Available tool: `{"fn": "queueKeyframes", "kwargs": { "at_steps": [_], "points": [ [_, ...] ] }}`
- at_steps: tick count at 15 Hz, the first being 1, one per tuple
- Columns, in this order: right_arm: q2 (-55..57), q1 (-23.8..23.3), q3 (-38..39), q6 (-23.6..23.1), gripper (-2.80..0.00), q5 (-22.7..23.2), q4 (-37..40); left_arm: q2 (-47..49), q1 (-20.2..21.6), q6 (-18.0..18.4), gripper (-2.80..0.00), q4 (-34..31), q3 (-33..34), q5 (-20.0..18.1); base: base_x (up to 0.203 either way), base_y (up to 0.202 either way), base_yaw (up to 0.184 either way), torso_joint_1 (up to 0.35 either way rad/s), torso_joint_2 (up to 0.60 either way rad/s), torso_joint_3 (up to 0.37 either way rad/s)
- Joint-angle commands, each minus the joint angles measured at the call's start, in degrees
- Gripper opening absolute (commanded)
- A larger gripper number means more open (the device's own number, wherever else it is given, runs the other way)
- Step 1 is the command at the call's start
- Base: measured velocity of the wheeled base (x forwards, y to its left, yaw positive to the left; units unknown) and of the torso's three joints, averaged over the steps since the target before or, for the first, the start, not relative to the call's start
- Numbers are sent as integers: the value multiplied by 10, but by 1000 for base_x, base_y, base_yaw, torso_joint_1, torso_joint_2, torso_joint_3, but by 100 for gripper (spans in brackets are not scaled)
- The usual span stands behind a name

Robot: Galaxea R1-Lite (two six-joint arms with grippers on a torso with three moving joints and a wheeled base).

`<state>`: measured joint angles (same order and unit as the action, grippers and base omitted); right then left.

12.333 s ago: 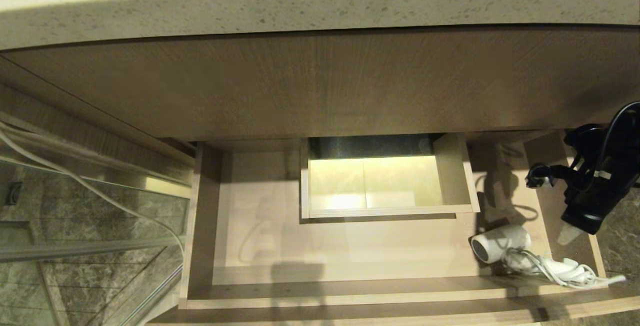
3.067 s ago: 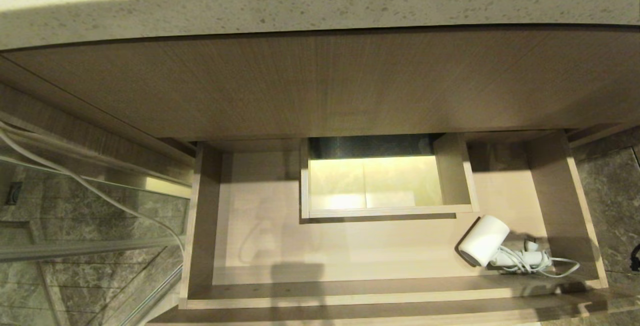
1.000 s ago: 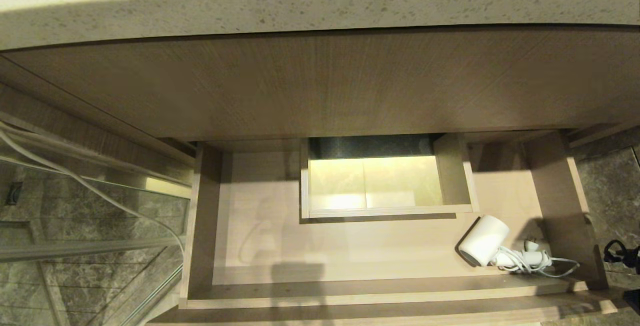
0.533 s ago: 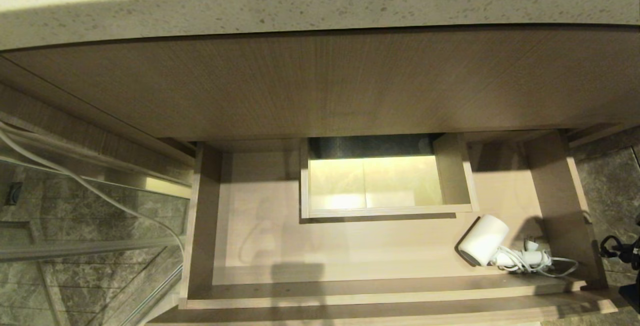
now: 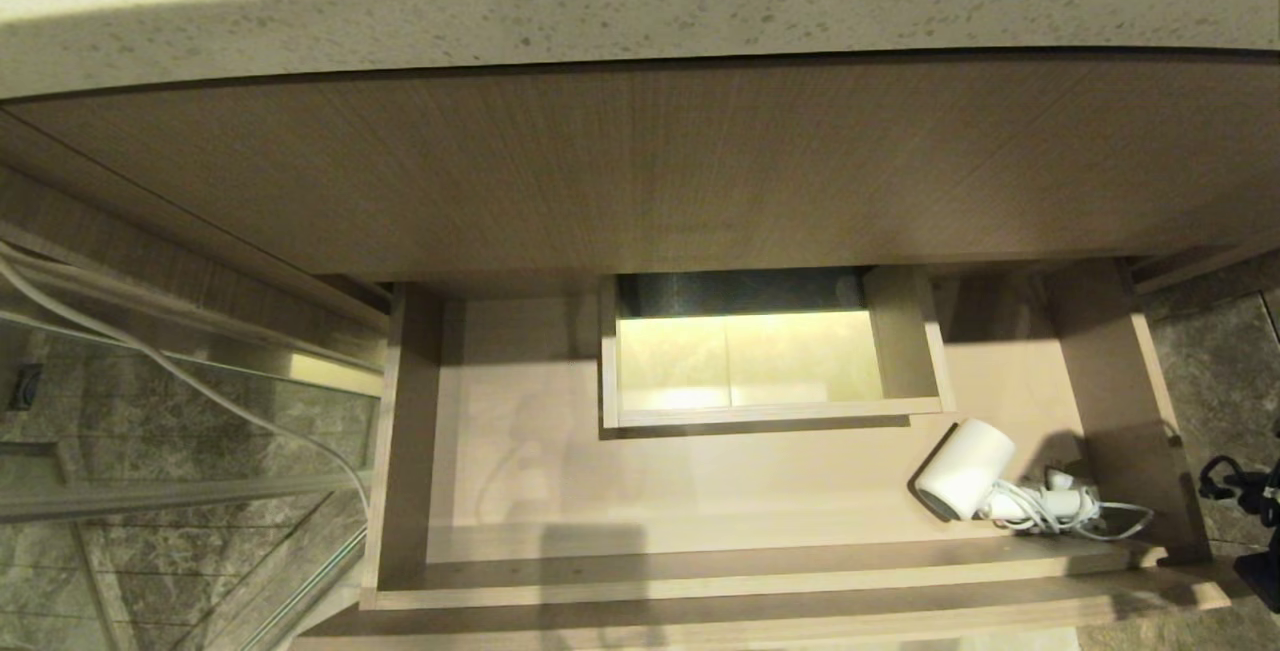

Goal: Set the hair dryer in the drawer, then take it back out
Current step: Close the drawer

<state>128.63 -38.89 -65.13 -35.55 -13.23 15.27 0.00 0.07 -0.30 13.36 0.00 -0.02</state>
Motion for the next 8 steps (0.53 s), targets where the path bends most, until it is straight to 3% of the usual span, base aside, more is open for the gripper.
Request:
{"fn": "queueKeyframes", "kwargs": {
  "at_steps": [1, 8],
  "points": [
    [-8, 2, 1, -1, -280, 1, -9, 0, 0, 0, -280, 1, 23, 0, 0, 0, 0, 0, 0, 0],
    [-23, 13, 1, -2, -280, 24, -38, 0, 0, 0, -280, 1, 23, 0, 0, 0, 0, 0, 0, 0]
  ]
}}
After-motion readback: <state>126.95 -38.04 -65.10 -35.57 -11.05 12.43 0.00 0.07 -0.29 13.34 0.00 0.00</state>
